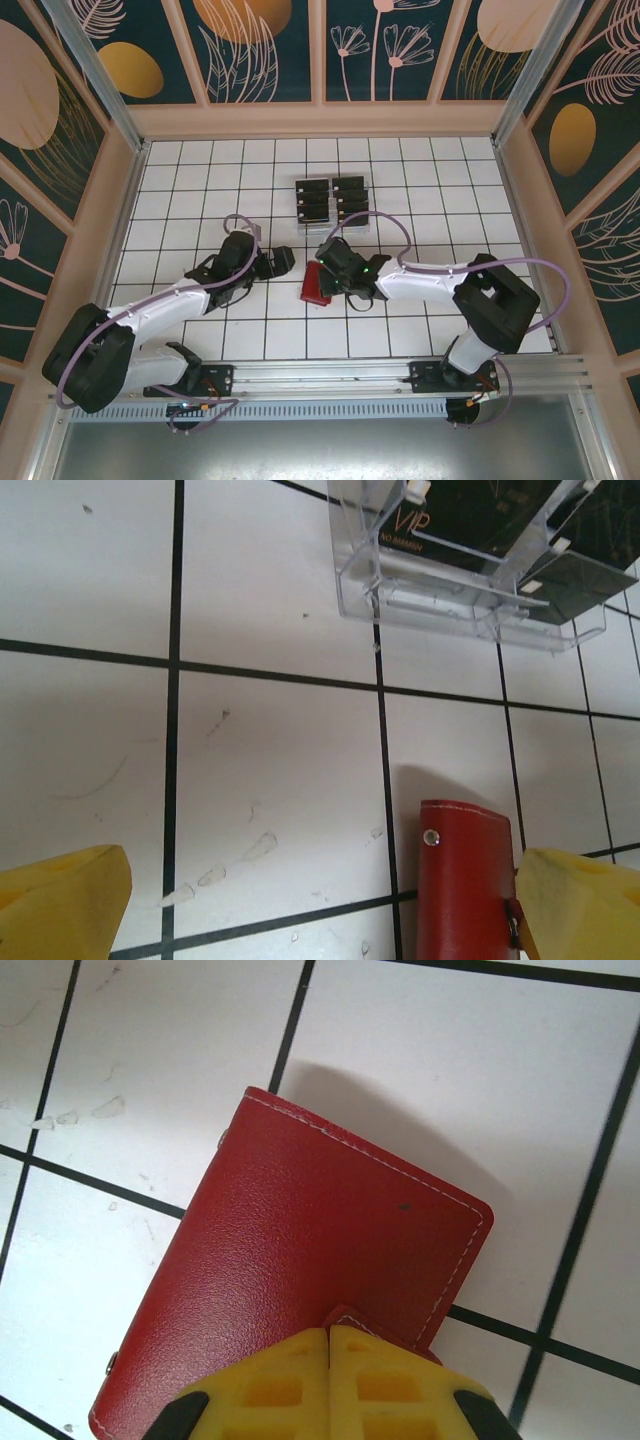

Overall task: Put the credit cards into the card holder
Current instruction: Open the button on the card holder.

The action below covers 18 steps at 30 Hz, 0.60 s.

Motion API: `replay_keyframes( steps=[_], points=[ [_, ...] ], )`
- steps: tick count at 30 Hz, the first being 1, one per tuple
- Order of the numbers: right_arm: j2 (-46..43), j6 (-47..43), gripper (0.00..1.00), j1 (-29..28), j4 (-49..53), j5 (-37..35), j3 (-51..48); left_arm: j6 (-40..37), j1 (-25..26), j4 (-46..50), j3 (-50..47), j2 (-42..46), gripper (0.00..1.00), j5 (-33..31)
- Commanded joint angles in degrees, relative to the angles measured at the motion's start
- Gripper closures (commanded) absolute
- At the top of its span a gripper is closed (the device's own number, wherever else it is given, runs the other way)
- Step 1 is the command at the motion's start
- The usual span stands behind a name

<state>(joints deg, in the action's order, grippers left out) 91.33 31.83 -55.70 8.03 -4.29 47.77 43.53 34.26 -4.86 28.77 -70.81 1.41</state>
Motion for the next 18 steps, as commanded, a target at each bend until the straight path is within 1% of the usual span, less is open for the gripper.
replay_keyframes(
  steps=[1, 8, 18],
  points=[
    [1.8, -0.9, 1.0, -0.4, -2.7, 1.8, 1.4, -1.8, 1.9, 3.2, -0.4, 1.0, 0.01, -3.4],
    [4.8, -1.5, 1.0, -0.8, -2.4, 1.9, 3.2, -3.8, 6.8, 5.4, 1.0, -1.7, 0.01, -8.3],
    [5.0, -1.4, 1.0, -0.8, -3.0, 1.7, 2.5, -4.1, 12.0, 3.7, 1.4, -7.1, 0.01, -11.0]
  ],
)
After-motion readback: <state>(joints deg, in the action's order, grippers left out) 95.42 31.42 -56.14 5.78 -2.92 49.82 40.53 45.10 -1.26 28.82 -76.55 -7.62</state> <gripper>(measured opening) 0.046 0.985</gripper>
